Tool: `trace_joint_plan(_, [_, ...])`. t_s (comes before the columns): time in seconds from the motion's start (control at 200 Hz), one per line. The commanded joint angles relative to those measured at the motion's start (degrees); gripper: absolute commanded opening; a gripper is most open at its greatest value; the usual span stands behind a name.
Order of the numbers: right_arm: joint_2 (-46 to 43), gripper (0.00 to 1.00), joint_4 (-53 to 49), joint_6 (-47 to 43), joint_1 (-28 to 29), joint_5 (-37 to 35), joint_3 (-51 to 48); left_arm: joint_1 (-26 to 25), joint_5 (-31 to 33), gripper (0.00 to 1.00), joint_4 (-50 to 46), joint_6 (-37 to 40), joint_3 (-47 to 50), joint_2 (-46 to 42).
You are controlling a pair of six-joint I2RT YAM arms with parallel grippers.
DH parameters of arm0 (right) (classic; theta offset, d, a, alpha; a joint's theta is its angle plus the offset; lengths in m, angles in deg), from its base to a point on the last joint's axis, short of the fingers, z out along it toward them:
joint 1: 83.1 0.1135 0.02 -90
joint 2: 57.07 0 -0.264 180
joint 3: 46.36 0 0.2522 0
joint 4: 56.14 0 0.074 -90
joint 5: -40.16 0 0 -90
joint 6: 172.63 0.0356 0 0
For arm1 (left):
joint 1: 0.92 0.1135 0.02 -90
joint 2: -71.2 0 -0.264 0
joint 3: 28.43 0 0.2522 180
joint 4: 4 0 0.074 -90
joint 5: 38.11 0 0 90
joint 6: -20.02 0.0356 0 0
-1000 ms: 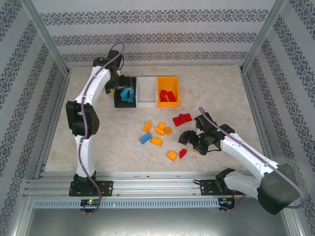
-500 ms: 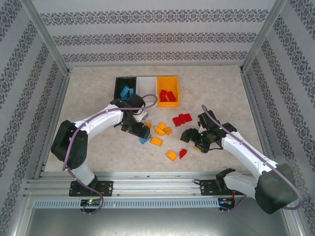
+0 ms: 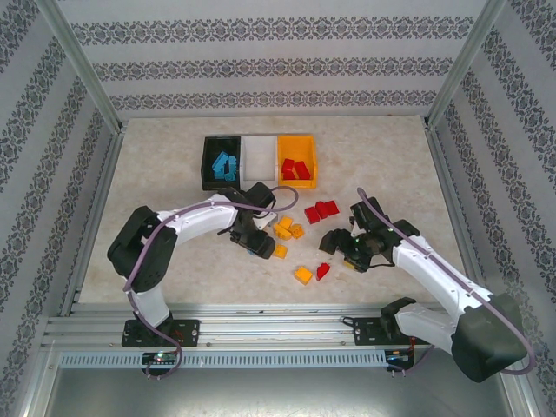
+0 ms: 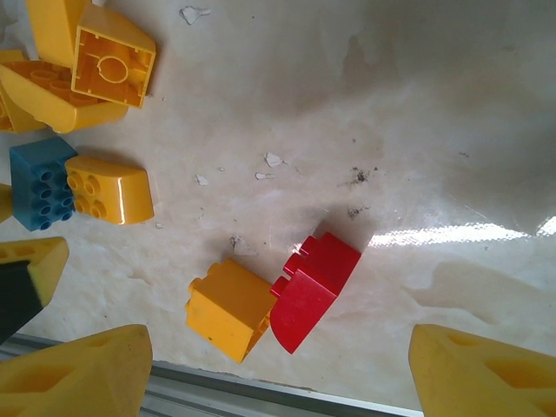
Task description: Sort the legos into containers by color
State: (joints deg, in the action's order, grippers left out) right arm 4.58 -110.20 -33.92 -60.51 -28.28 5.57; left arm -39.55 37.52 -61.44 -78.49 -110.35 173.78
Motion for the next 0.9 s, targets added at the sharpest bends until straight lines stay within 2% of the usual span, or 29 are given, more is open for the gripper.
trace_joint_plan(0.0, [-1.9,0.78,-0.9,0.9,-0.6,0.5,-1.1,-0.4,2.7,0.68,0.9,1.6,-0.8,0.9])
trace_joint_plan(0.075, [-2.9,0.77,-1.1,1.4,-0.5,0.3,-1.7,-0.4,3.7,0.64,0.7,1.8,-0.8,1.4])
trace_joint_plan(0.265, [-4.7,0.77,-0.8,3.1,-0.6,0.3,-3.0,-0.4,4.1,0.37,0.3,2.2,-1.1,1.9])
trace_joint_plan(0.33, [-5.0,0.77,-0.7,3.5,-0.5,0.3,-3.1,-0.4,4.2,0.32,0.2,2.1,-1.0,1.6])
trace_joint_plan(0.47, [-4.4,0.77,-0.4,3.5,-0.5,-0.1,-2.7,-0.2,4.3,0.29,-1.3,1.7,-1.0,-0.1])
trace_joint_plan(0.624, [-2.3,0.77,0.7,2.8,-0.4,-0.5,-1.7,2.3,5.1,0.27,-3.4,0.1,-0.3,-6.7])
trace_joint_plan(0.774, [0.9,0.77,3.0,2.9,-0.1,-0.2,-0.8,10.7,4.3,0.27,-5.6,-2.2,-3.5,-12.2])
trace_joint_plan(0.894, [3.5,0.77,4.1,2.8,0.7,-0.3,0.6,17.7,4.2,0.28,-6.2,-4.4,-10.7,-11.0])
